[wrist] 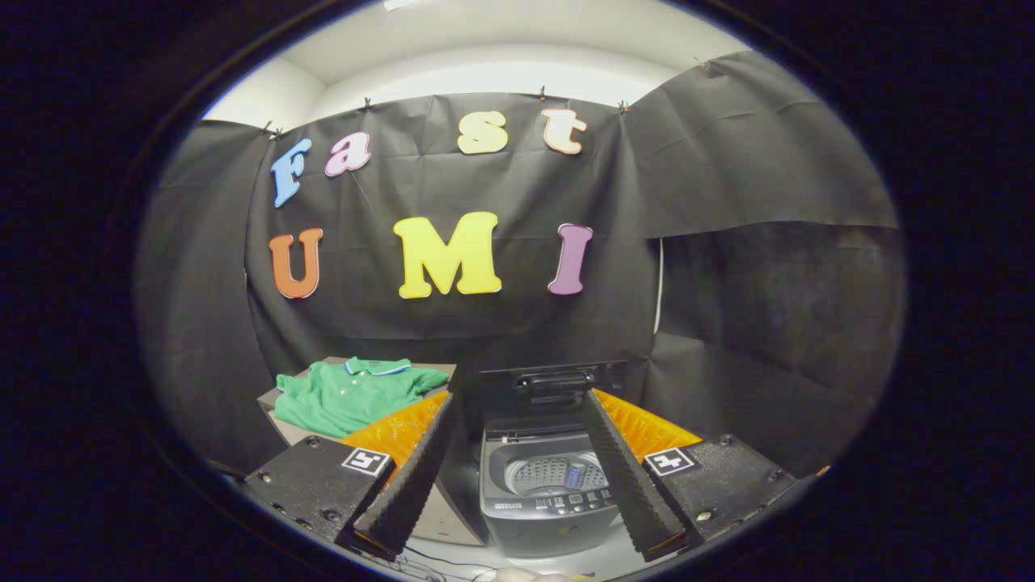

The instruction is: Put the clothes into the washing machine and then close the washing machine lid.

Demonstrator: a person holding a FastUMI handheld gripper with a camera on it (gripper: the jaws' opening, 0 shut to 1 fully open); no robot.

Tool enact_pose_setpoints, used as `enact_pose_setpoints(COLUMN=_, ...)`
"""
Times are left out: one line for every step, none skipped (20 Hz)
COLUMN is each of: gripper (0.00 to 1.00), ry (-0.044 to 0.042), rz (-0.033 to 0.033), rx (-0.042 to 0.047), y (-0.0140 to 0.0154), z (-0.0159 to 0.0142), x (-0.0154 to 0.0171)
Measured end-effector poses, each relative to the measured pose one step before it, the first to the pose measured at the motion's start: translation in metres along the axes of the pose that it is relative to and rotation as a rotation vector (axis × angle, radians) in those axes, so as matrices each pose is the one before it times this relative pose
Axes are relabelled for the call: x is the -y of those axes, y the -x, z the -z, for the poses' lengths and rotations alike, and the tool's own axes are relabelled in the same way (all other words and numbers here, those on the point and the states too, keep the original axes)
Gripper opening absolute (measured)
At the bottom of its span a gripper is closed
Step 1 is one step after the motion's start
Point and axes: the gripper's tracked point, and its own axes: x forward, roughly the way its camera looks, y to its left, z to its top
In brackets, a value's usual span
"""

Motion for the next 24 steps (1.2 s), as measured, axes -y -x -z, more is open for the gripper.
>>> enact_pose_setpoints(gripper=0.99, ry=-0.00711, rz=-0.00777, rx=-0.01152, y=-0.01753, z=-0.0046, x=-0.00494)
enact_pose_setpoints(gripper=0.99, ry=-0.01645, rz=-0.02114, rx=-0.01098, y=-0.01521, z=-0.00539, x=-0.00923)
enact_pose_setpoints(gripper=0.99, ry=-0.0124, rz=-0.01505, rx=-0.00905, y=-0.01688, z=-0.00496, x=-0.00808)
enact_pose_setpoints(gripper=0.99, ry=-0.0028, rz=-0.01672, rx=-0.00465, y=-0.01747, z=-0.00455, x=-0.00949)
enact_pose_setpoints(gripper=0.99, ry=0.00166, rz=-0.01362, rx=-0.00641, y=-0.0169, z=-0.00511, x=-0.01046)
enact_pose_setpoints(gripper=0.99, ry=-0.00074, rz=-0.01213, rx=-0.01232, y=-0.01611, z=-0.00356, x=-0.00996)
enact_pose_setpoints(gripper=0.99, ry=-0.00109, rz=-0.01985, rx=-0.01231, y=-0.01428, z=-0.00444, x=-0.01256)
enact_pose_setpoints(gripper=0.99, ry=-0.00072, rz=-0.02438, rx=-0.01046, y=-0.01444, z=-0.00518, x=-0.01445)
enact_pose_setpoints(gripper=0.99, ry=0.00047, rz=-0.01849, rx=-0.0112, y=-0.013, z=-0.00194, x=-0.0136)
enact_pose_setpoints(gripper=0.99, ry=0.00385, rz=-0.0162, rx=-0.01293, y=-0.01686, z=0.00005, x=-0.01661)
enact_pose_setpoints(gripper=0.99, ry=0.0049, rz=-0.01195, rx=-0.01204, y=-0.01204, z=0.00077, x=-0.01203)
enact_pose_setpoints(gripper=0.99, ry=0.00631, rz=-0.02353, rx=-0.00899, y=-0.0117, z=0.00135, x=-0.01807)
enact_pose_setpoints(gripper=0.99, ry=0.00544, rz=-0.01711, rx=-0.0092, y=-0.00969, z=0.00141, x=-0.01411)
enact_pose_setpoints(gripper=0.99, ry=0.00674, rz=-0.01421, rx=-0.01415, y=-0.00985, z=0.00287, x=-0.01335)
enact_pose_setpoints(gripper=0.99, ry=0.00477, rz=-0.01101, rx=-0.01875, y=-0.01039, z=0.00439, x=-0.01328)
enact_pose_setpoints(gripper=0.99, ry=0.00585, rz=-0.01759, rx=-0.01909, y=-0.00956, z=0.00592, x=-0.01417)
enact_pose_setpoints(gripper=0.99, ry=0.00496, rz=-0.01262, rx=-0.01959, y=-0.00988, z=0.00534, x=-0.01307)
enact_pose_setpoints(gripper=0.99, ry=0.00439, rz=-0.00823, rx=-0.02301, y=-0.01097, z=0.00667, x=-0.01425)
enact_pose_setpoints(gripper=0.99, ry=0.00375, rz=-0.00751, rx=-0.01735, y=-0.00877, z=0.00566, x=-0.01048)
enact_pose_setpoints(gripper=0.99, ry=0.00485, rz=-0.00439, rx=-0.02392, y=-0.01063, z=0.00797, x=-0.01188)
enact_pose_setpoints(gripper=0.99, ry=0.00379, rz=-0.00173, rx=-0.01795, y=-0.00801, z=0.00676, x=-0.00804)
enact_pose_setpoints(gripper=0.99, ry=0.0037, rz=0.00145, rx=-0.02793, y=-0.00929, z=0.00819, x=-0.00782)
enact_pose_setpoints(gripper=0.99, ry=0.00027, rz=0.0032, rx=-0.01979, y=-0.00804, z=0.00655, x=-0.00552)
enact_pose_setpoints(gripper=0.99, ry=0.0041, rz=0.00449, rx=-0.01907, y=-0.0085, z=0.00803, x=-0.00636)
